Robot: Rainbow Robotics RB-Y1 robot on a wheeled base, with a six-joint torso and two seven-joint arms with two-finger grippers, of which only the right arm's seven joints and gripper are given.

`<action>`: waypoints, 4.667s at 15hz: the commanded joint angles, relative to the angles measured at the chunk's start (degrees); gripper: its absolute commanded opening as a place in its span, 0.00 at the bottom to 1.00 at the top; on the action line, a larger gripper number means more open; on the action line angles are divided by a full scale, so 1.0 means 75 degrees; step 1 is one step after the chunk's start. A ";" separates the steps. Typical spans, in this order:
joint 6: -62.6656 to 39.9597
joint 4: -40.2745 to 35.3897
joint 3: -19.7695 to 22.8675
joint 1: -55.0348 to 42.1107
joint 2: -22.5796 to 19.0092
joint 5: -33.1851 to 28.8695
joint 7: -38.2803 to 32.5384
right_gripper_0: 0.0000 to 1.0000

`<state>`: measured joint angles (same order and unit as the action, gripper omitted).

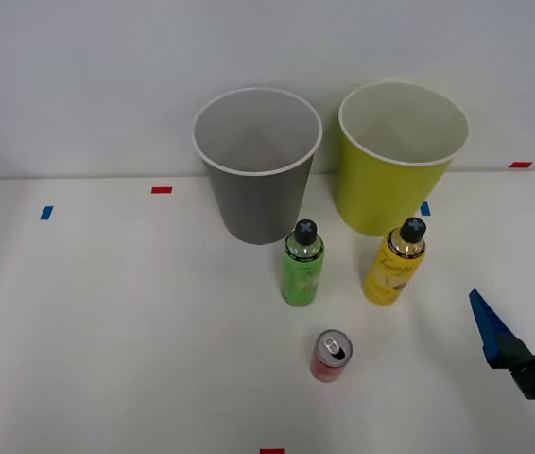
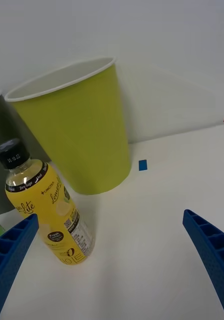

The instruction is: Put cans in the gray bin, plastic bottles in the light green bin

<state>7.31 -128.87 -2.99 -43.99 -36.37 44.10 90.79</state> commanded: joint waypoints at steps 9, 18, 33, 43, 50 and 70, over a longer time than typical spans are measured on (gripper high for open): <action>-0.0142 0.0307 0.0211 -0.1084 0.0490 -0.0794 0.0621 1.00; 0.0315 0.0307 -0.0164 -0.2044 0.0818 -0.1275 0.0902 1.00; 0.1967 0.1549 -0.0035 -0.1951 0.1755 -0.5587 -0.3633 1.00; 0.5131 0.3131 0.1465 -0.1822 0.3009 -0.9537 -0.7582 1.00; 0.5354 0.3565 0.1300 -0.1107 0.2294 -0.9724 -0.7735 1.00; 0.6420 0.4913 0.0562 -0.0474 0.2388 -0.9560 -0.6926 1.00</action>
<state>54.67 -92.02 1.23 -47.54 -18.48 -27.59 39.39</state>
